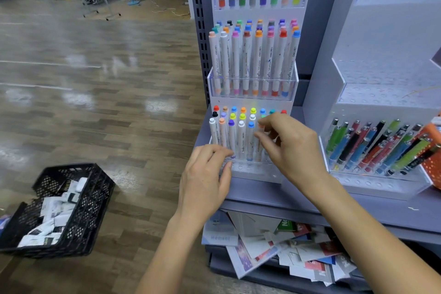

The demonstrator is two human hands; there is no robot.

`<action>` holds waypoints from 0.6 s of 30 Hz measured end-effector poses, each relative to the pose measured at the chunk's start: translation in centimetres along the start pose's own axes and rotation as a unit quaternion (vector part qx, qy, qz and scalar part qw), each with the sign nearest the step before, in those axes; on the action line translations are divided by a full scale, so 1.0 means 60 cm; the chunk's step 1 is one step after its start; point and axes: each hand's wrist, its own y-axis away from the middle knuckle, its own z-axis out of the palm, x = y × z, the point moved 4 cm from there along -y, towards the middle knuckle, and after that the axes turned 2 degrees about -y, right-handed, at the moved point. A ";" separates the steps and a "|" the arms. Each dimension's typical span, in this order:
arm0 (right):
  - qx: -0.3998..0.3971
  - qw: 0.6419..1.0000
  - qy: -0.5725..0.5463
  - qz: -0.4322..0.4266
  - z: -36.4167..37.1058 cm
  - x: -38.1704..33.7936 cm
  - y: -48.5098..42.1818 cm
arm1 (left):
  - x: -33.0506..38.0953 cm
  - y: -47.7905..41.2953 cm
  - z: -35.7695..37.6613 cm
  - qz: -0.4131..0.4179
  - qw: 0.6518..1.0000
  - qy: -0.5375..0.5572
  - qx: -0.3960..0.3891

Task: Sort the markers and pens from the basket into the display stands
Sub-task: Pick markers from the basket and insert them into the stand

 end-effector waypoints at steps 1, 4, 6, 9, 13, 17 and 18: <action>0.005 1.000 -0.001 0.005 -0.001 0.001 0.001 | 0.000 0.001 0.000 0.000 1.000 0.000 0.000; 0.017 1.000 0.003 0.018 -0.002 -0.002 0.008 | -0.001 0.002 -0.001 -0.003 1.000 0.001 0.000; 0.019 0.999 -0.011 0.033 0.000 -0.001 0.013 | -0.001 0.002 0.000 -0.008 1.000 0.002 -0.004; 0.015 0.998 -0.046 0.049 -0.001 0.001 0.024 | 0.001 0.001 0.000 -0.014 1.000 0.003 -0.008; 0.026 0.991 -0.099 0.084 -0.017 0.000 0.049 | 0.001 0.000 -0.001 -0.031 0.999 0.022 -0.002; 0.059 0.965 -0.183 0.181 -0.053 0.010 0.075 | 0.019 0.001 -0.009 -0.074 0.993 0.070 0.056; 0.068 0.954 -0.204 0.207 -0.063 0.014 0.083 | 0.027 0.001 -0.011 -0.088 0.990 0.090 0.067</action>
